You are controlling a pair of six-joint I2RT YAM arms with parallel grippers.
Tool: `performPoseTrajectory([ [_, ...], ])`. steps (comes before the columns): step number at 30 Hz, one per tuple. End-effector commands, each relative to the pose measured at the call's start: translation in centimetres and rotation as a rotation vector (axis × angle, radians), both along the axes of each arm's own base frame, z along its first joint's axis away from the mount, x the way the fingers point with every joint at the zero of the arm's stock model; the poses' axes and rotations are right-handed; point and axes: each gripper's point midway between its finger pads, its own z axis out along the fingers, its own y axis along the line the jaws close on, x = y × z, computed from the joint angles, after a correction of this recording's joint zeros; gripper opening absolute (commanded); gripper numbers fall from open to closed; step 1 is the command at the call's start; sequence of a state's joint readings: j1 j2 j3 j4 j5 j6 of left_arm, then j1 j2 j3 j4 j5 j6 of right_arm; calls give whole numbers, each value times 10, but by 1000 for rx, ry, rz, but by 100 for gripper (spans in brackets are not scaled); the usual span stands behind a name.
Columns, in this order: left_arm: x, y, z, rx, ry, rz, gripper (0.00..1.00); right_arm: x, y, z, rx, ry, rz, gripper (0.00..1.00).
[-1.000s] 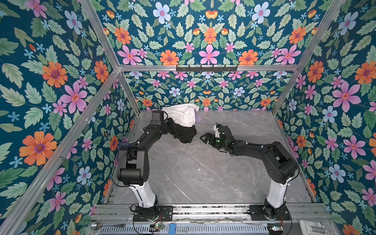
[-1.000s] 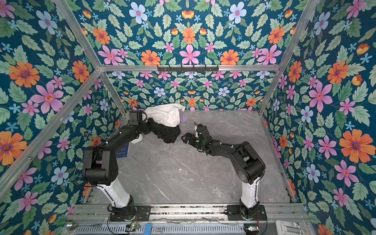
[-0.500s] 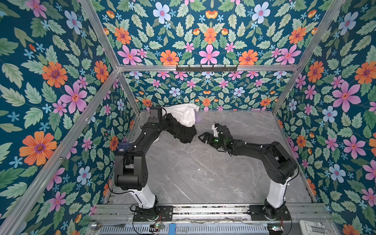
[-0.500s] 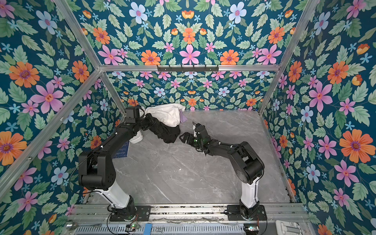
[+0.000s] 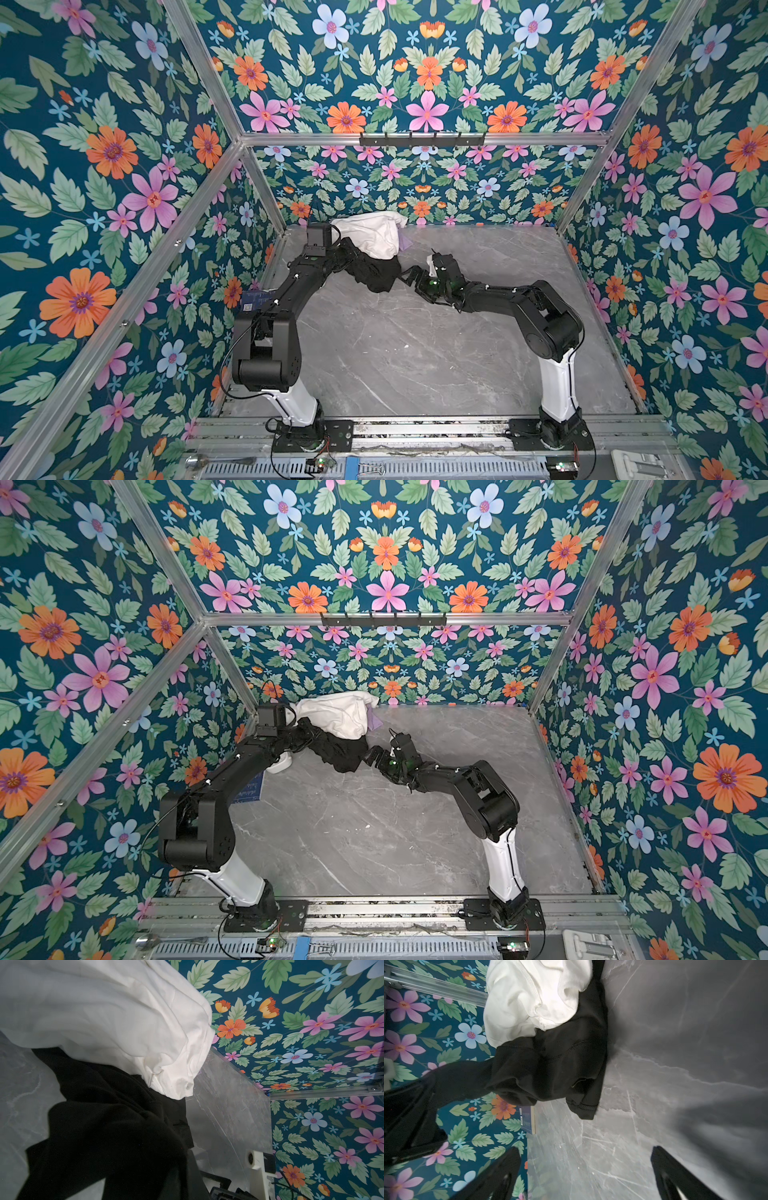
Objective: Pick out a specific cloth from the pile
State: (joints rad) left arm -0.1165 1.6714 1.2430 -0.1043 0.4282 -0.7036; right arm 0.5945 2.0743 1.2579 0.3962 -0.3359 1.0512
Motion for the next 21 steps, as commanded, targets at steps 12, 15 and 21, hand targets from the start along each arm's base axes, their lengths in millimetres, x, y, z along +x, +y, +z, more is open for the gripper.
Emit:
performPoseTrajectory([
  [12, -4, -2, -3, -8, -15, -15, 7, 36, 19, 10, 132, 17, -95, 60],
  [15, -5, -2, -5, -11, -13, -16, 7, 42, 23, 7, 143, 28, -105, 51],
  [21, -6, -3, -6, -13, -12, -16, 7, 53, 25, -2, 139, 37, -121, 38],
])
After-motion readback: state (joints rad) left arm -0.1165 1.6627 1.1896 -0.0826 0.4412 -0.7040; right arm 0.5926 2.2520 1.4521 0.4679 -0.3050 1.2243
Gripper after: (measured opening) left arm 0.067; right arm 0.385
